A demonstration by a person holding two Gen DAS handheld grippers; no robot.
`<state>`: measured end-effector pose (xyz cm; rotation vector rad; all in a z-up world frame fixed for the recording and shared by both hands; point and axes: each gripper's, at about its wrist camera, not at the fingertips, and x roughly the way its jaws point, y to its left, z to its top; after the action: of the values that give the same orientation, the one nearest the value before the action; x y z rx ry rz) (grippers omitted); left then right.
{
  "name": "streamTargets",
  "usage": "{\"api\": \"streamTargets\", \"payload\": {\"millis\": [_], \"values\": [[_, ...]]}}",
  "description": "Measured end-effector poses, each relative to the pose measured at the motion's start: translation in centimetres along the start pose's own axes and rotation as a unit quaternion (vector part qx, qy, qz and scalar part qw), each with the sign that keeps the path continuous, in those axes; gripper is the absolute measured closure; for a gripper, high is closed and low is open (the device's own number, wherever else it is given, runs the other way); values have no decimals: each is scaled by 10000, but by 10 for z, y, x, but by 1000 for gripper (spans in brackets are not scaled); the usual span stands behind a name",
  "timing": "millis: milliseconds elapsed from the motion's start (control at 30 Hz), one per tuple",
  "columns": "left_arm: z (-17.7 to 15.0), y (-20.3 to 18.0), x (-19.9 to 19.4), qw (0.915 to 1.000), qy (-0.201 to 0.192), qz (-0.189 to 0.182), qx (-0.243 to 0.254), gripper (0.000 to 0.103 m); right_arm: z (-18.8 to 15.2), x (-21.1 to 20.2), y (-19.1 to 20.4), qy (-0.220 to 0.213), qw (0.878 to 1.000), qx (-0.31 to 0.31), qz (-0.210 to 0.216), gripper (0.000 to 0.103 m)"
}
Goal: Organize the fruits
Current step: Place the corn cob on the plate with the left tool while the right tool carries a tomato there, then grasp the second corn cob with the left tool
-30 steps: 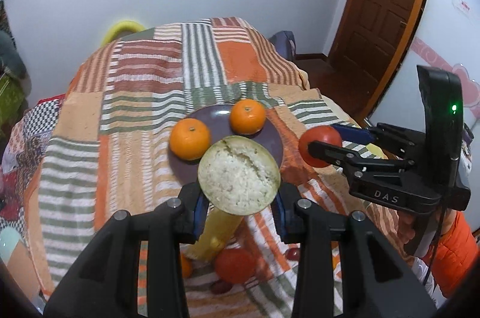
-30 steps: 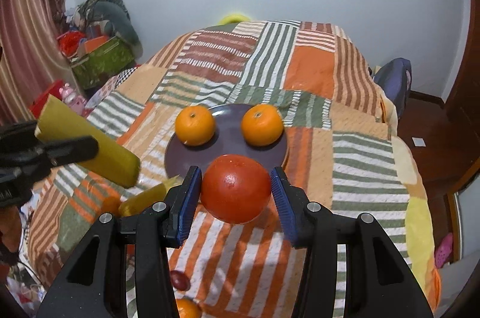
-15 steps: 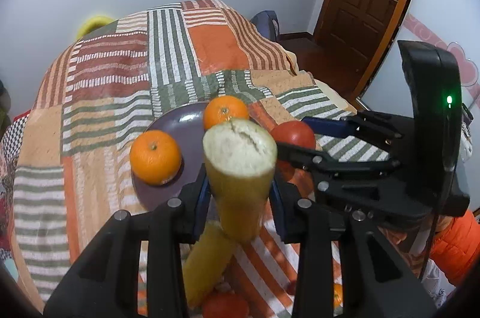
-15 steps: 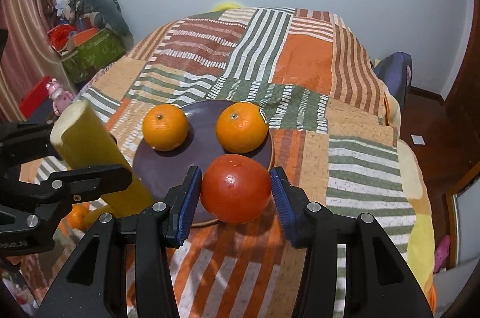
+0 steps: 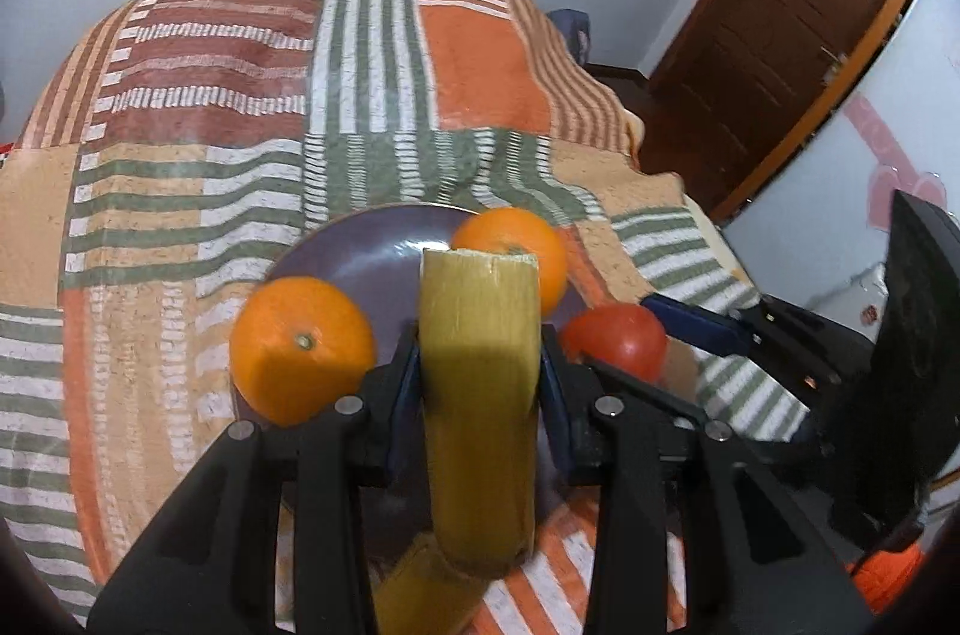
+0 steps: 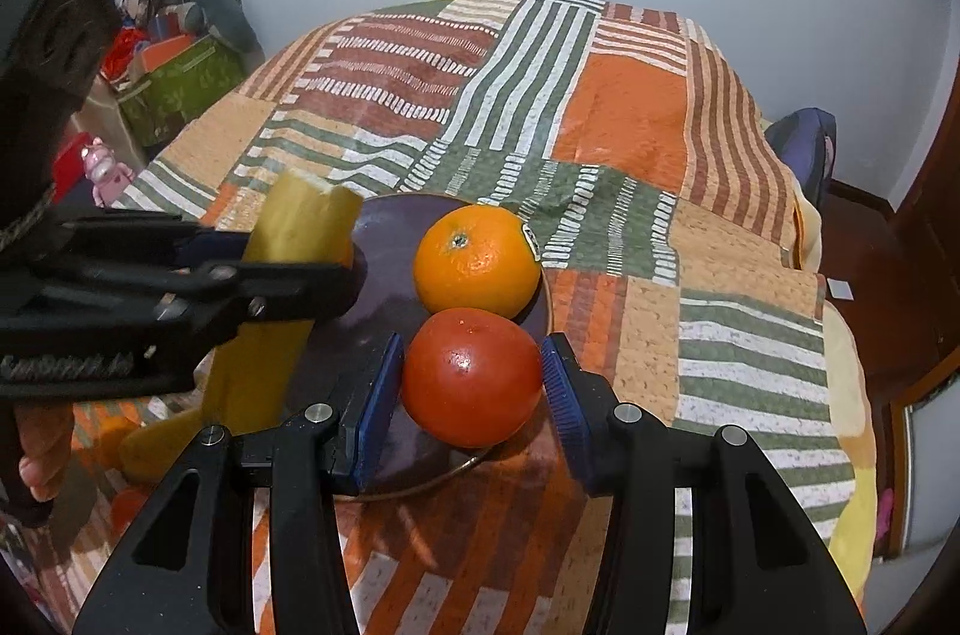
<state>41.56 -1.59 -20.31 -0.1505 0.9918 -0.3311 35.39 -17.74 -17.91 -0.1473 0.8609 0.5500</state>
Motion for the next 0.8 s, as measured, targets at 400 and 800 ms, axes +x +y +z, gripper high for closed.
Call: {"api": "streamTargets", "payload": {"millis": [400,800], "values": [[13,16,12,9995,-50,236,-216,67,3,22,7,190,9997,-118,134,58],[-25,-6,-37,9941,-338,837,599,66,3,20,11,235,9997,-93,16,57]]}}
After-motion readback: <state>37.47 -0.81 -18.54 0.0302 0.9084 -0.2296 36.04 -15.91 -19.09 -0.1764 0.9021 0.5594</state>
